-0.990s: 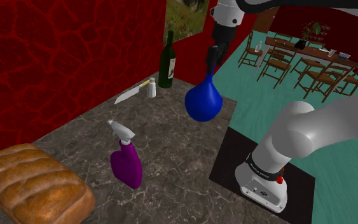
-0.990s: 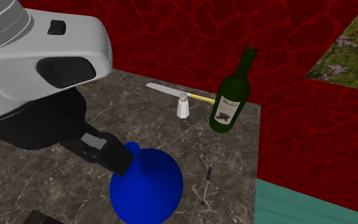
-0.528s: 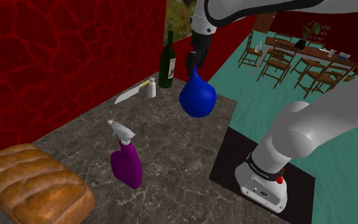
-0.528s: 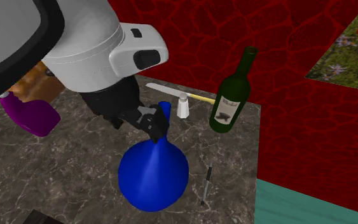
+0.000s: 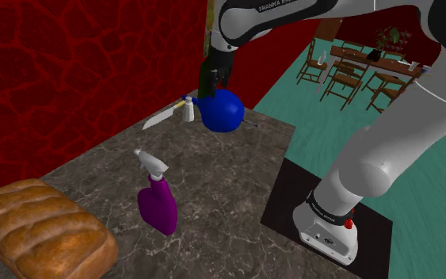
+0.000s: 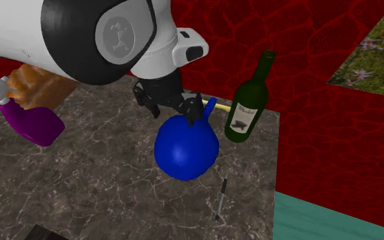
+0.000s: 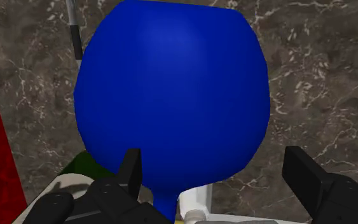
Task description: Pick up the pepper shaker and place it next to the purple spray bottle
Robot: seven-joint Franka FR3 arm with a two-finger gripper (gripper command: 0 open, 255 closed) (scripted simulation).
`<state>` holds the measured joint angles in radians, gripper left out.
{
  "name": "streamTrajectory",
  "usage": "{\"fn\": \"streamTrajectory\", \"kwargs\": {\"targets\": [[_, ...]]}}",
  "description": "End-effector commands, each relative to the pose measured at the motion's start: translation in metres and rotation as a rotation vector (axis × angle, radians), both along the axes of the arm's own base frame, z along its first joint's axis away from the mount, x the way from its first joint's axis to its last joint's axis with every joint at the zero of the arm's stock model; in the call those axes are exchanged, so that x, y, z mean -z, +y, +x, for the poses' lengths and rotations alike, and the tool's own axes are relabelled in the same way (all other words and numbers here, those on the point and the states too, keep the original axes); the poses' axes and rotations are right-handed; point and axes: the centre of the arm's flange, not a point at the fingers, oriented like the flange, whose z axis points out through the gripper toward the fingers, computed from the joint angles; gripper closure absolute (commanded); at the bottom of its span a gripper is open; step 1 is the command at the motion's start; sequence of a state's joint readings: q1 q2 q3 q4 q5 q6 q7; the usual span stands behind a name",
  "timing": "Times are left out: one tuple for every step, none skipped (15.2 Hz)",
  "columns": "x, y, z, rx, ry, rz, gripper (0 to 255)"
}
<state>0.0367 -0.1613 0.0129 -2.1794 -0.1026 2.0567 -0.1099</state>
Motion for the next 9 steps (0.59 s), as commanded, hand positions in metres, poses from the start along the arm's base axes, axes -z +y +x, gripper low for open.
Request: {"fn": "streamTrajectory", "kwargs": {"targets": [[0.013,0.005,0.023,-0.012,-0.004,-0.002,0],[0.019,0.006,0.035,-0.018,-0.006,-0.003,0],[0.024,0.008,0.046,-0.024,-0.008,-0.004,0],[0.030,0.010,0.058,-0.030,-0.010,-0.006,0],[0.036,0.011,0.069,-0.036,-0.012,-0.007,0],[0.042,0.013,0.080,-0.042,-0.013,-0.008,0],[0.047,0.015,0.092,-0.048,-0.015,-0.009,0],[0.053,0.017,0.103,-0.054,-0.017,-0.010,0],[0.059,0.019,0.115,-0.060,-0.019,-0.012,0]]}}
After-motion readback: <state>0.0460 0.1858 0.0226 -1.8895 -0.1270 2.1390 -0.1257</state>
